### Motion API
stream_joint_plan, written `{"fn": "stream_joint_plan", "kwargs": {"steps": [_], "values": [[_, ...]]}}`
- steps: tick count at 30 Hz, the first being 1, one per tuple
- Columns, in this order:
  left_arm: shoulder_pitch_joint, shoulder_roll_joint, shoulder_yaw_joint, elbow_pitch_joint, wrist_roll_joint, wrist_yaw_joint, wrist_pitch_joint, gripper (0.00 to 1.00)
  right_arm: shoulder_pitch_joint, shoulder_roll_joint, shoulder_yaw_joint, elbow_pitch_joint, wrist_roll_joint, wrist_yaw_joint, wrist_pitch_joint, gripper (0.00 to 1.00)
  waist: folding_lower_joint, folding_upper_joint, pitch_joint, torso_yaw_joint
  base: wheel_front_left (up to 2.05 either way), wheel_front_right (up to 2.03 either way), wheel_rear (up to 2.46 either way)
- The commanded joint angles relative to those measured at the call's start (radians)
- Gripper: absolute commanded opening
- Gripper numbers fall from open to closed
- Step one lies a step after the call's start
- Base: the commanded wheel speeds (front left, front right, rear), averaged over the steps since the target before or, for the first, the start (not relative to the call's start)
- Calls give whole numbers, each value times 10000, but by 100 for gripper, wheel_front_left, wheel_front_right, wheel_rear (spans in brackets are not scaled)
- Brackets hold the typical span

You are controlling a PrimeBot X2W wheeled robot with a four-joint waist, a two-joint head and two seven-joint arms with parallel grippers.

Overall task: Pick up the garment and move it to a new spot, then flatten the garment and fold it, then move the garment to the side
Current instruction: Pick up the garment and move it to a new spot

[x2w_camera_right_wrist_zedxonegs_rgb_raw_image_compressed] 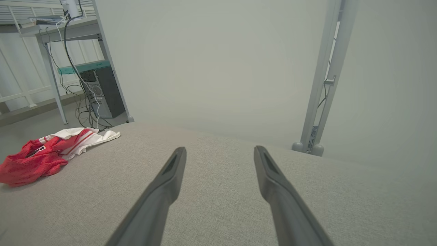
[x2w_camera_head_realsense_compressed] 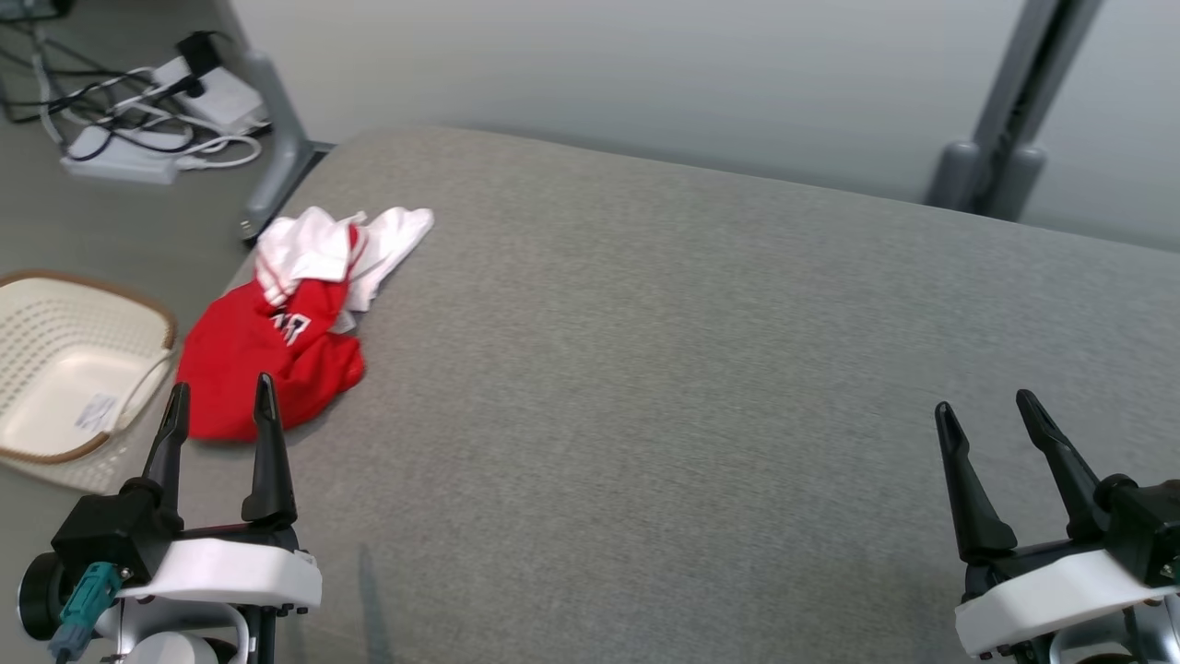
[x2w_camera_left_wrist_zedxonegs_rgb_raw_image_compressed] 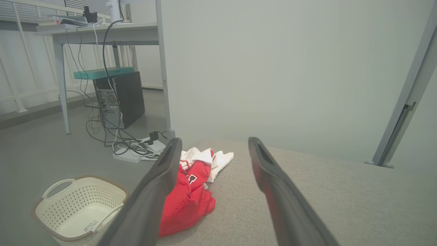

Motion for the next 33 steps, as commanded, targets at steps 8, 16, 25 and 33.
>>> {"fn": "stream_joint_plan", "kwargs": {"steps": [8, 16, 25, 33], "values": [[21, -147, 197, -3, 50, -81, -178, 100, -208, -48, 102, 104, 54, -3, 81, 100, 0, 0, -1, 957, 0, 0, 0], [24, -55, 306, -94, 194, -170, -218, 100, -201, -48, 83, 123, 207, -3, 98, 100, 0, 0, 45, 938, 0, 0, 0], [-1008, 488, 622, -60, 274, -403, -73, 100, -625, -50, 103, -68, 37, -3, 260, 100, 0, 0, 726, 557, 0, 0, 0], [-3300, 944, 752, 2404, -302, -1526, 453, 100, -1384, -167, 302, -252, -202, -3, 482, 100, 0, 0, 2106, -310, 0, 0, 0]]}}
